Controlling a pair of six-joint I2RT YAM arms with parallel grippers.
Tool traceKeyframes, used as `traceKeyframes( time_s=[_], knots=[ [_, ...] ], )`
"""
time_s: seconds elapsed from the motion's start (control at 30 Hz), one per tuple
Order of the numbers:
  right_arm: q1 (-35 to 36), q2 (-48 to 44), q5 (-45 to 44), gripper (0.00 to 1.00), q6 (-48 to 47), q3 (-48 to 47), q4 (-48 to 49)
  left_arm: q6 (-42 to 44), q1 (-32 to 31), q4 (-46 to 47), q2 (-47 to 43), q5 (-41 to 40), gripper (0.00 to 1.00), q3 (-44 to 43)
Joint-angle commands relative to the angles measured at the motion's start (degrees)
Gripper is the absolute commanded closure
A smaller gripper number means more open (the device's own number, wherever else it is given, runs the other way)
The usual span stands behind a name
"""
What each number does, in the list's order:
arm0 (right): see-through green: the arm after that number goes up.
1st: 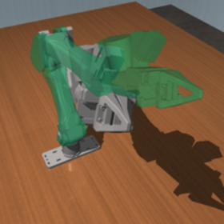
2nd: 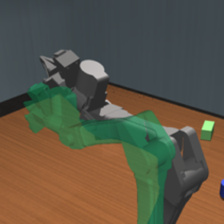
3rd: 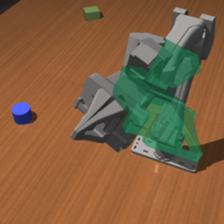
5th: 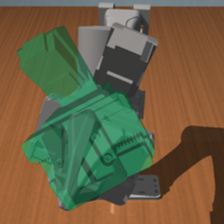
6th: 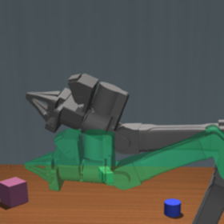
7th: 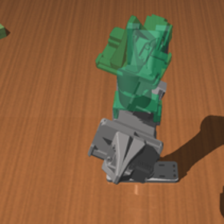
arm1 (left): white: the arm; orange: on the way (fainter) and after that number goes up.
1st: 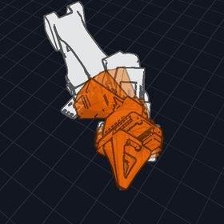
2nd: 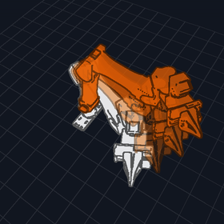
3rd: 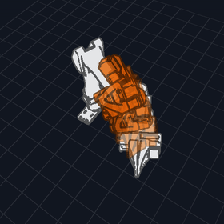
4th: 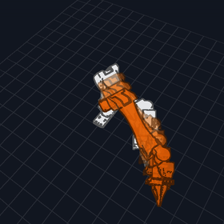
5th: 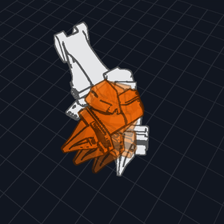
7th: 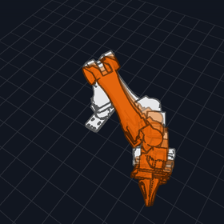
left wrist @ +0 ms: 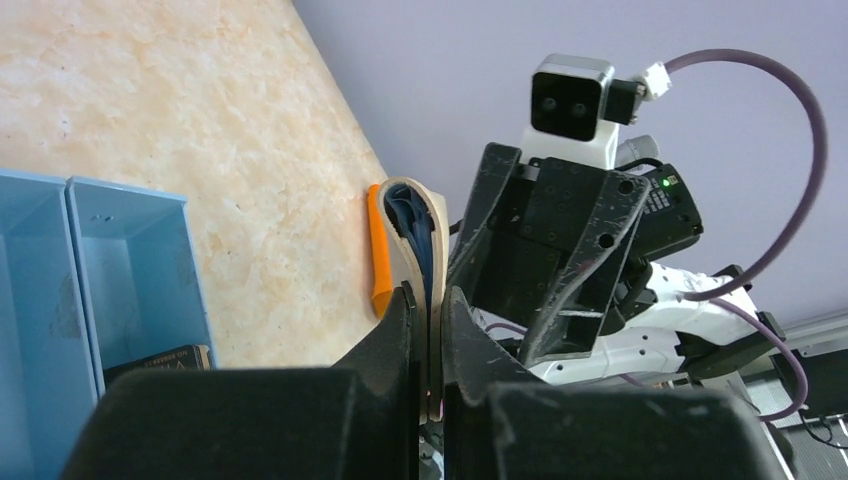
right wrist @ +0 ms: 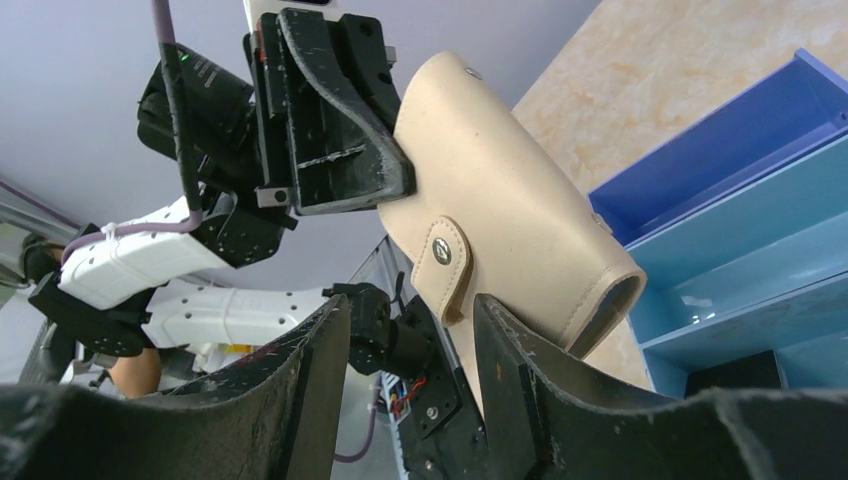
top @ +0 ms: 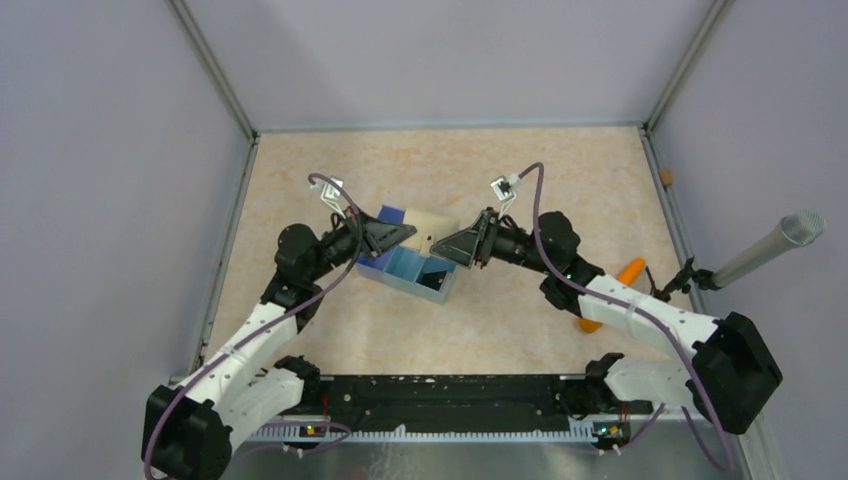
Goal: Put the credit cards into the card holder
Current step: Open the card holder at the center of the board.
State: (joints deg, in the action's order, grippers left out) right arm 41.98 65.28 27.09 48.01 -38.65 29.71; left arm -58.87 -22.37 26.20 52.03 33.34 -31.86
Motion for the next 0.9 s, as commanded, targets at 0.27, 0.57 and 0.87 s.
traceKeyframes(
  time_s=[0.27, 0.57, 0.87],
  knots=[
    [1.68, 9.12, 3.09, 0.59, 4.47, -2.31, 17.33, -5.72, 0.13, 11.71, 0.15, 1.58, 1.00, 1.97],
    [2.38, 9.93, 3.63, 1.00, 1.99, -2.53, 24.13, -5.54, 0.10, 6.88, -1.19, -1.77, 1.00, 2.93],
    [9.89, 5.37, 4.80, 1.00, -24.42, -11.38, 0.06, -7.50, 0.05, 0.48, -0.14, -6.25, 1.00, 2.58]
  ],
)
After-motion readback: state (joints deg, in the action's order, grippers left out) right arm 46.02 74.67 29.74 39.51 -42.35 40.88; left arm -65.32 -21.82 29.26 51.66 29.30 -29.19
